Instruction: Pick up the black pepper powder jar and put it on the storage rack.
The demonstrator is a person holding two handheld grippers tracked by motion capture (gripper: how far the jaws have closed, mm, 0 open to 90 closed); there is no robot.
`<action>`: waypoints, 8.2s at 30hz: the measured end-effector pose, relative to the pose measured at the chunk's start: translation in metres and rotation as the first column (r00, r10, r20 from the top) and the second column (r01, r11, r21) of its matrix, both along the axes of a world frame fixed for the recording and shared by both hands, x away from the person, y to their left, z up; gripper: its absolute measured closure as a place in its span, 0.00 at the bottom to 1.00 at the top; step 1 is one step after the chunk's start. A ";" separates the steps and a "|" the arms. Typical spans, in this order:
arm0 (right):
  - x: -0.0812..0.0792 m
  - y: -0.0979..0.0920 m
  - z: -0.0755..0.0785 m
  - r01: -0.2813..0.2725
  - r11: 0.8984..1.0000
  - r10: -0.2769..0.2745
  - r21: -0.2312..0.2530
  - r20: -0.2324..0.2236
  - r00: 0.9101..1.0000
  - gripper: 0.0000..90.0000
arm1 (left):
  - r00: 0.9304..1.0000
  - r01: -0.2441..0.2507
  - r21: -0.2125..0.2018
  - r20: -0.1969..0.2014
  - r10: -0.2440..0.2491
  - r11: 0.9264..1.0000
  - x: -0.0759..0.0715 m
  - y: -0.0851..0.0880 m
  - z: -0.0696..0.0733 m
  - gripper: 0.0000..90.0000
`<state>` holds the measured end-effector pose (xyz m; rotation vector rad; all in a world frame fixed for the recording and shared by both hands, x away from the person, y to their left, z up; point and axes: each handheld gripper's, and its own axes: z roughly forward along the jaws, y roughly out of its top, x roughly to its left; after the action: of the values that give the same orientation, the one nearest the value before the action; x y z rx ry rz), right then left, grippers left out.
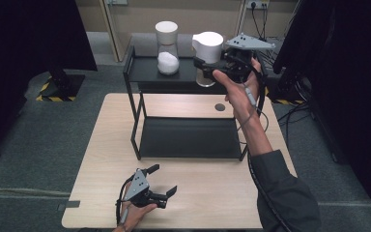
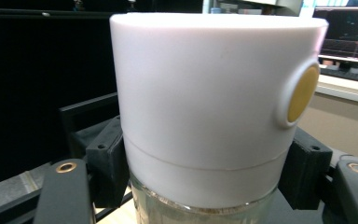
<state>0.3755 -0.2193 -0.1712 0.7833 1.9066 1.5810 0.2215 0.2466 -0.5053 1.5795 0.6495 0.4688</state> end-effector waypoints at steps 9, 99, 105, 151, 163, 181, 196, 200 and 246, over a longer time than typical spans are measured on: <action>0.013 0.010 -0.001 0.051 0.999 -0.051 -0.015 0.013 0.999 0.34 | 1.000 0.001 0.005 0.002 -0.001 1.000 0.000 0.000 0.000 0.00; -0.059 -0.047 -0.091 0.020 0.989 -0.029 0.144 0.062 0.998 0.01 | 1.000 0.000 -0.001 -0.002 0.000 1.000 -0.001 -0.002 -0.001 0.00; -0.073 -0.056 -0.108 0.020 0.989 -0.032 0.144 0.080 0.996 0.01 | 1.000 -0.002 -0.001 0.001 0.002 1.000 -0.002 -0.002 -0.002 0.00; -0.131 -0.061 -0.227 0.026 0.993 -0.031 0.115 0.045 0.999 0.01 | 1.000 -0.006 -0.001 -0.004 0.006 1.000 0.000 -0.001 -0.002 0.00; -0.138 -0.061 -0.258 0.030 0.993 -0.032 0.110 0.012 0.999 0.01 | 1.000 -0.010 -0.004 -0.009 0.010 1.000 0.001 -0.001 -0.002 0.00; -0.146 -0.063 -0.295 0.009 0.992 -0.007 0.129 -0.018 1.000 0.01 | 1.000 -0.017 -0.009 -0.014 0.017 1.000 0.001 0.000 -0.003 0.00; -0.150 -0.061 -0.312 -0.021 0.993 0.026 0.117 -0.049 0.998 0.00 | 1.000 -0.023 -0.013 -0.015 0.023 1.000 0.001 0.001 -0.003 0.00; -0.152 -0.061 -0.315 -0.025 0.993 0.031 0.115 -0.054 0.998 0.01 | 0.999 -0.029 -0.016 -0.016 0.028 0.999 0.002 0.002 -0.003 0.00; -0.160 -0.061 -0.323 -0.008 0.994 0.016 0.105 -0.076 0.997 0.01 | 0.999 -0.046 -0.032 -0.019 0.046 0.998 0.001 0.004 -0.005 0.00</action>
<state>0.2151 -0.2802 -0.4938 0.8899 1.8981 1.6919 0.2225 0.2502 -0.5104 1.5422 0.7050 0.4765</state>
